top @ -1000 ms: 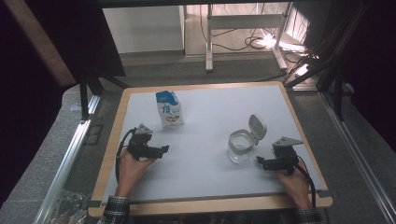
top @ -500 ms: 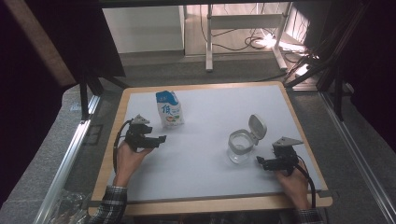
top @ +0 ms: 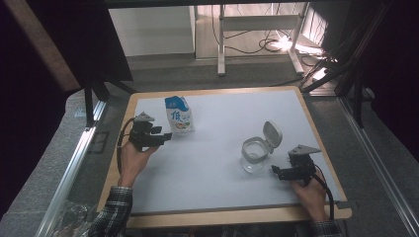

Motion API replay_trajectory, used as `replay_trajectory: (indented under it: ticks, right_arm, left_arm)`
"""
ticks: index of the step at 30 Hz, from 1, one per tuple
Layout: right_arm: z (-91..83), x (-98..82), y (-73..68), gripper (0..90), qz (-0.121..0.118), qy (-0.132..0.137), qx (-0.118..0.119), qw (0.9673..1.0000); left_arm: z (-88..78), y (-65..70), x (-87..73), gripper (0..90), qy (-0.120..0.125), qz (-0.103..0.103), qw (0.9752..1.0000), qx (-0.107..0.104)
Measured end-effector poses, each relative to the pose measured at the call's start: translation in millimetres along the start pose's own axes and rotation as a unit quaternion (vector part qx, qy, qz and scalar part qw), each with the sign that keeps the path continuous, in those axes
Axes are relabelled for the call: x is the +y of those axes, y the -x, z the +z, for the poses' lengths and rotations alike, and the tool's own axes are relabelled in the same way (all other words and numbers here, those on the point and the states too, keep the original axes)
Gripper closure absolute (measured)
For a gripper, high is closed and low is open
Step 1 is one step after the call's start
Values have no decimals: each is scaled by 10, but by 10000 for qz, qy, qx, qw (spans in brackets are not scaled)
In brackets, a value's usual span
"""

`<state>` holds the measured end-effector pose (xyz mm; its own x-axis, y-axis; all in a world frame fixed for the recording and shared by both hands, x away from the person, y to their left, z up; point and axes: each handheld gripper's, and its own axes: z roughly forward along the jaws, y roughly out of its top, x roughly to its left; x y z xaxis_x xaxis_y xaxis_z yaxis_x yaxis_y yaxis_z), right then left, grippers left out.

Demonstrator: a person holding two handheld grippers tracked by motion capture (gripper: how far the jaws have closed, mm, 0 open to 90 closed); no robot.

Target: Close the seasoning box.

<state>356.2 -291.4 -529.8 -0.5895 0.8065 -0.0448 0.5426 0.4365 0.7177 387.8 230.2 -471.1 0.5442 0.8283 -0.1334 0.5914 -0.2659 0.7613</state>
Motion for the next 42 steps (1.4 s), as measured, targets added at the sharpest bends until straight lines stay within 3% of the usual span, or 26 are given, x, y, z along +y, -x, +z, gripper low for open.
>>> replay_trajectory:
  ticks: [15, 19, 25, 29, 36, 42]
  right_arm:
    - [2, -1, 1, 131, -6, 13, 0, 10000]
    - [2, -1, 2, 131, -6, 12, -1, 10000]
    - [2, -2, 2, 131, -7, 12, -1, 10000]
    - [2, -2, 1, 131, -5, 12, 0, 10000]
    - [2, -2, 1, 131, -5, 13, 0, 10000]
    - [2, -2, 2, 131, -5, 13, 0, 10000]
  left_arm:
    - [2, -81, 350, 585, -93, 294, 9995, 120]
    - [15, -112, 408, 597, -73, 288, 9994, 165]
    - [46, -179, 480, 605, -42, 239, 9996, 120]
    - [90, -232, 522, 590, -22, 102, 9999, -77]
    - [207, -268, 588, 536, -8, 257, 9996, -135]
    - [281, -300, 637, 545, -6, 340, 9991, -262]
